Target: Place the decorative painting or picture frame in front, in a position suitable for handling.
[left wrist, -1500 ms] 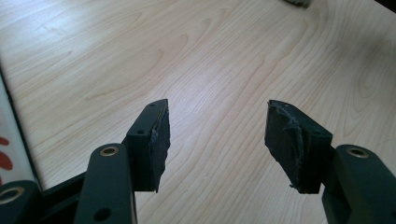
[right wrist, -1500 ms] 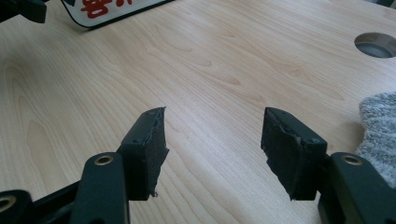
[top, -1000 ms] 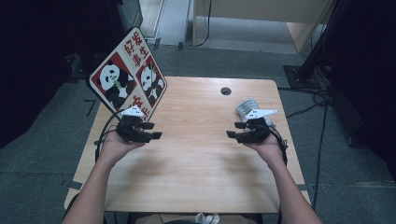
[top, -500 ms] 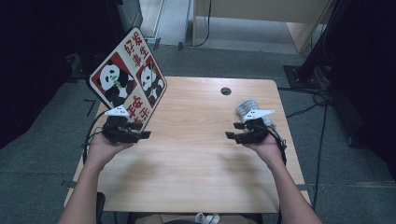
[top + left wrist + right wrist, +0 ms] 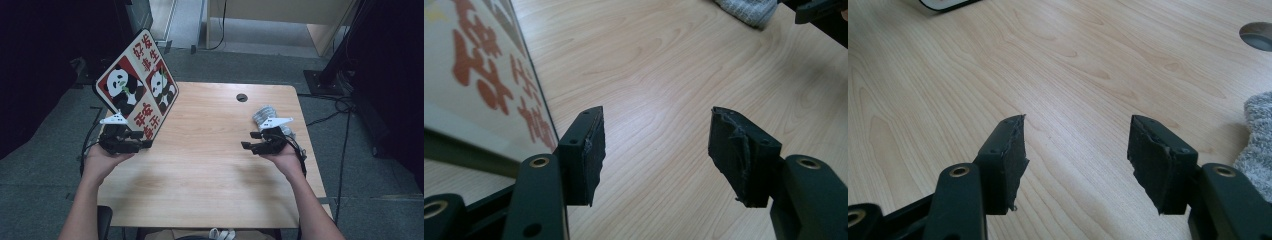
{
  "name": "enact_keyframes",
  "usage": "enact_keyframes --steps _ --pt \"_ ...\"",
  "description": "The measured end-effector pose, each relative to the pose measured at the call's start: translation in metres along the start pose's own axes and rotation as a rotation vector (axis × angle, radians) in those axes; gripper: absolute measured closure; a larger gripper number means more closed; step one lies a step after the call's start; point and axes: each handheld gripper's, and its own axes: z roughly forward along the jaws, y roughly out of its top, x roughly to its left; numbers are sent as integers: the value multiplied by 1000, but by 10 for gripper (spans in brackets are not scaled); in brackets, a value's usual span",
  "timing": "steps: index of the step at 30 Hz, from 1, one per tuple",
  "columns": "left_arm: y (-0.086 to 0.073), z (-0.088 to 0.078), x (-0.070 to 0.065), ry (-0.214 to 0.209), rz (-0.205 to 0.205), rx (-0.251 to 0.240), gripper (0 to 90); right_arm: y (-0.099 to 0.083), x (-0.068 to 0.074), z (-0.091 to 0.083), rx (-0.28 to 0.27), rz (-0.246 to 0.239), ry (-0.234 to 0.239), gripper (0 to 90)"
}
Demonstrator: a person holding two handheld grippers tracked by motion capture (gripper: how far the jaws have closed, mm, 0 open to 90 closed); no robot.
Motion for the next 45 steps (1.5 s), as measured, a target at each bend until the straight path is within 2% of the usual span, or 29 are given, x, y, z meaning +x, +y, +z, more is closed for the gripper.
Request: enact_keyframes --steps 6,14,18,22,27,33,45 --pt "-4 -10 4 14 -27 -25 393 2 0 2 1 -9 7 406" --pt "-9 -21 9 44 -57 -32 398 5 0 5 -5 -11 23 406" --pt "-12 -29 14 52 -86 -47 402 6 0 7 -2 -11 26 406" --pt "-12 -31 17 62 -92 -51 401 6 1 8 2 -14 27 406" --pt "-12 -38 26 83 -110 -57 401 6 2 7 6 -12 25 406" --pt "-5 -49 35 95 -148 -94 404 6 2 8 2 -14 29 406" --pt "18 -57 45 119 -129 -71 404 5 1 6 14 -12 20 406"
